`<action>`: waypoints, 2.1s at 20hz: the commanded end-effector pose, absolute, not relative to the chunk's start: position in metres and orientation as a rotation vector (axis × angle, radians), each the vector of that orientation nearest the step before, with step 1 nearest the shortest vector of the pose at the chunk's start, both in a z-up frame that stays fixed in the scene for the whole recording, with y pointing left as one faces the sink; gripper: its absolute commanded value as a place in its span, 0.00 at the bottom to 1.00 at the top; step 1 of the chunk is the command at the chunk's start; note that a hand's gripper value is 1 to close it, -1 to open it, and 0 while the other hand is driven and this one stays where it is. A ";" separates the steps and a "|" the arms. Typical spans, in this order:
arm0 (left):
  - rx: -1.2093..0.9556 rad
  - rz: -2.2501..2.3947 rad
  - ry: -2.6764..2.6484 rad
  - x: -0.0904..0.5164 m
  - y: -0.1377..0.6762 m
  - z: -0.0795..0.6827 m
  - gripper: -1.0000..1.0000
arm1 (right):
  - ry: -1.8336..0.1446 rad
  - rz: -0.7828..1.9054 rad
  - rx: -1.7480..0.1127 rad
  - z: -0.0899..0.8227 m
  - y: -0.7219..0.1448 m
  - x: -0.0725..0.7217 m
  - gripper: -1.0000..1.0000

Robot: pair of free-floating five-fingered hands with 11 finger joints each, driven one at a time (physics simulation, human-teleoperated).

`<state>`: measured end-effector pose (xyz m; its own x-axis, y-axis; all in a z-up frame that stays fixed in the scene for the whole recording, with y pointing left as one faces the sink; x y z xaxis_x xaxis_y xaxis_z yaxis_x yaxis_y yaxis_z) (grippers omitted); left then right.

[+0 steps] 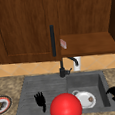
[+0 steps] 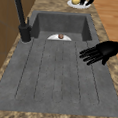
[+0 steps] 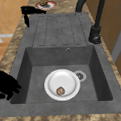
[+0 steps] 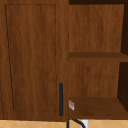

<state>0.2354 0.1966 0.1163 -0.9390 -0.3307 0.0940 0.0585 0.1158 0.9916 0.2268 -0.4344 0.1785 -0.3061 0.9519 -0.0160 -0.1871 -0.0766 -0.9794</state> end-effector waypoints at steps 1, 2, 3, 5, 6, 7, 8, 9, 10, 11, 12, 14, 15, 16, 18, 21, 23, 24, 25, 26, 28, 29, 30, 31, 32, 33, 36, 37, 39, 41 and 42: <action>0.092 -1.934 -2.100 0.235 0.197 0.127 0.00 | -1.252 1.554 -0.932 0.178 -0.434 0.227 0.50; 0.073 -1.923 -2.092 0.235 0.197 0.126 0.00 | -1.252 1.554 -0.932 0.178 -0.434 0.227 0.50; 0.060 -1.915 -2.086 0.235 0.198 0.127 0.00 | -1.252 1.554 -0.932 0.178 -0.434 0.227 0.50; 0.035 -1.907 -2.073 0.235 0.199 0.129 0.00 | -1.252 1.554 -0.932 0.178 -0.434 0.227 0.50; 0.020 -1.903 -2.065 0.235 0.200 0.130 0.00 | -1.252 1.554 -0.932 0.178 -0.434 0.227 0.50; 0.004 -1.898 -2.055 0.235 0.201 0.130 0.00 | -1.252 1.554 -0.932 0.178 -0.434 0.227 0.50; -0.013 -1.892 -2.045 0.235 0.202 0.131 0.00 | -1.252 1.554 -0.932 0.178 -0.434 0.227 0.50; -0.030 -1.887 -2.035 0.235 0.202 0.131 0.00 | -1.252 1.554 -0.932 0.178 -0.434 0.227 0.50; -0.048 -1.883 -2.026 0.235 0.203 0.132 0.00 | -1.252 1.554 -0.932 0.178 -0.434 0.227 0.50; -0.067 -1.874 -2.011 0.234 0.205 0.131 0.00 | -1.252 1.554 -0.932 0.178 -0.434 0.227 0.50; -0.084 -1.864 -1.995 0.233 0.208 0.131 0.00 | -1.252 1.554 -0.932 0.178 -0.434 0.227 0.50; -0.125 -1.854 -1.973 0.233 0.210 0.131 0.00 | -1.252 1.554 -0.932 0.178 -0.434 0.227 0.50; -0.142 -1.866 -1.983 0.233 0.209 0.131 0.00 | -1.252 1.554 -0.932 0.178 -0.434 0.227 0.50; -0.082 -1.861 -2.002 0.233 0.208 0.133 0.00 | -1.252 1.554 -0.932 0.178 -0.434 0.227 0.50; 0.017 -1.838 -2.006 0.233 0.208 0.131 0.00 | -1.252 1.554 -0.932 0.178 -0.434 0.227 0.50; 0.021 -1.827 -2.010 0.227 0.210 0.131 0.00 | -1.252 1.554 -0.932 0.178 -0.434 0.227 0.50; -0.002 -1.807 -2.040 0.226 0.211 0.145 0.00 | -1.252 1.554 -0.932 0.178 -0.434 0.227 0.50; -0.053 -1.823 -2.028 0.221 0.220 0.148 0.00 | -1.252 1.554 -0.932 0.178 -0.434 0.227 0.50; -0.084 -1.844 -1.989 0.217 0.219 0.151 0.00 | -1.252 1.554 -0.932 0.178 -0.434 0.227 0.50; -0.107 -1.852 -1.964 0.215 0.215 0.154 0.00 | -1.252 1.554 -0.932 0.178 -0.434 0.227 0.50; -0.124 -1.862 -1.942 0.208 0.219 0.159 0.00 | -1.252 1.554 -0.932 0.178 -0.434 0.227 0.50; -0.130 -1.861 -1.938 0.205 0.220 0.162 0.00 | -1.252 1.554 -0.932 0.178 -0.434 0.227 0.50; -0.136 -1.857 -1.931 0.202 0.222 0.165 0.00 | -1.252 1.554 -0.932 0.178 -0.434 0.227 0.50; -0.142 -1.861 -1.926 0.198 0.222 0.169 0.00 | -1.252 1.554 -0.932 0.178 -0.434 0.227 0.50; -0.151 -1.869 -1.921 0.196 0.221 0.173 0.00 | -1.252 1.554 -0.932 0.178 -0.434 0.227 0.50; -0.160 -1.876 -1.917 0.193 0.221 0.176 0.00 | -1.252 1.554 -0.932 0.178 -0.434 0.227 0.50; -0.167 -1.920 -1.913 0.186 0.221 0.190 0.00 | -1.252 1.554 -0.932 0.178 -0.434 0.227 0.50; -0.157 -1.936 -1.922 0.182 0.221 0.193 0.00 | -1.252 1.554 -0.932 0.178 -0.434 0.227 0.50; -0.156 -1.939 -1.923 0.176 0.221 0.200 0.00 | -1.252 1.554 -0.932 0.178 -0.434 0.227 0.50; -0.154 -1.941 -1.921 0.169 0.221 0.208 0.00 | -1.252 1.554 -0.932 0.178 -0.434 0.227 0.50; -0.154 -1.942 -1.920 0.166 0.221 0.212 0.00 | -1.252 1.554 -0.932 0.178 -0.434 0.227 0.50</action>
